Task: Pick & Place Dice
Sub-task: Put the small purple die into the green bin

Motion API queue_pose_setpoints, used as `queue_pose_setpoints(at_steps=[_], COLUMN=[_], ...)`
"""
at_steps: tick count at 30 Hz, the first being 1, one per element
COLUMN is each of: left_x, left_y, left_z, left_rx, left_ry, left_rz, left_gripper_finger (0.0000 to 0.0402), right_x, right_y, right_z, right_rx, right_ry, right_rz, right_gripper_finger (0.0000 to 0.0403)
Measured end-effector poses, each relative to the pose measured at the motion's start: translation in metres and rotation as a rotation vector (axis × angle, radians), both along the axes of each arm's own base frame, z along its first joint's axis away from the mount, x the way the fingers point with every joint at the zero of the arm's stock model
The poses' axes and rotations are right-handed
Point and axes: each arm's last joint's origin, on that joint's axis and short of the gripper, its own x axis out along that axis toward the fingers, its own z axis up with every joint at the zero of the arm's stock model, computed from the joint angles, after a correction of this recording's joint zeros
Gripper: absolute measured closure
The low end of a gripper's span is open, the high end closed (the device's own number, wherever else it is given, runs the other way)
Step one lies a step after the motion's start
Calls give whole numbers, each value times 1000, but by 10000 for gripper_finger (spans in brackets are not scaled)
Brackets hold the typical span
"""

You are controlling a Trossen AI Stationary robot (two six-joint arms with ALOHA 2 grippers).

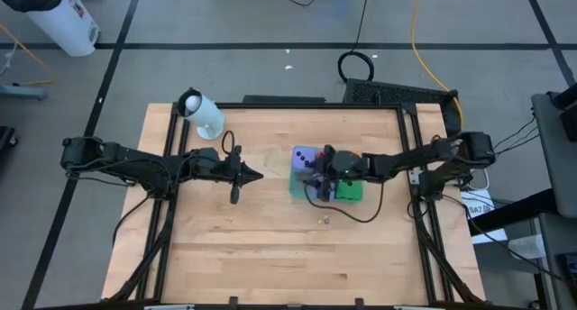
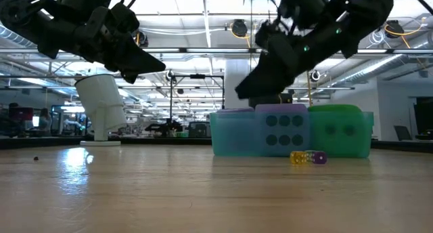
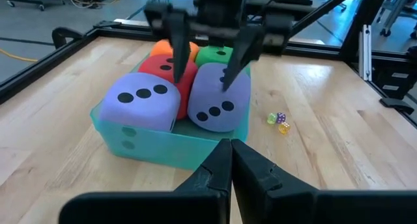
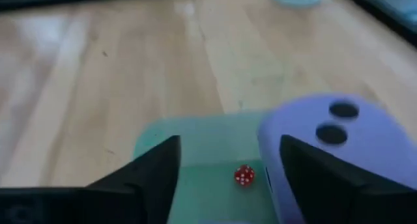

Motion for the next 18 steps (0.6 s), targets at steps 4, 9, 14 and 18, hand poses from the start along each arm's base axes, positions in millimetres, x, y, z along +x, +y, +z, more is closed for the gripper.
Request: queue_pose_setpoints(at_steps=[4,9,14,18], left_x=[0,0,0,0], left_y=[0,0,0,0], left_z=[0,0,0,0], left_rx=[-2,-8,-8,-8], left_ry=[3,3,2,2], left_rz=[-1,-1,-1,0], left_gripper_finger=[380,380,380,380], right_x=[-9,-31,-55,-69], right_y=[15,57,95,110], right_z=[26,47,26,-3], right_rx=[-33,-106,-141,-177], right_ry=[-81,-90,-32,18], right_rz=[63,231,357,301], right_gripper_finger=[123,141,164,173])
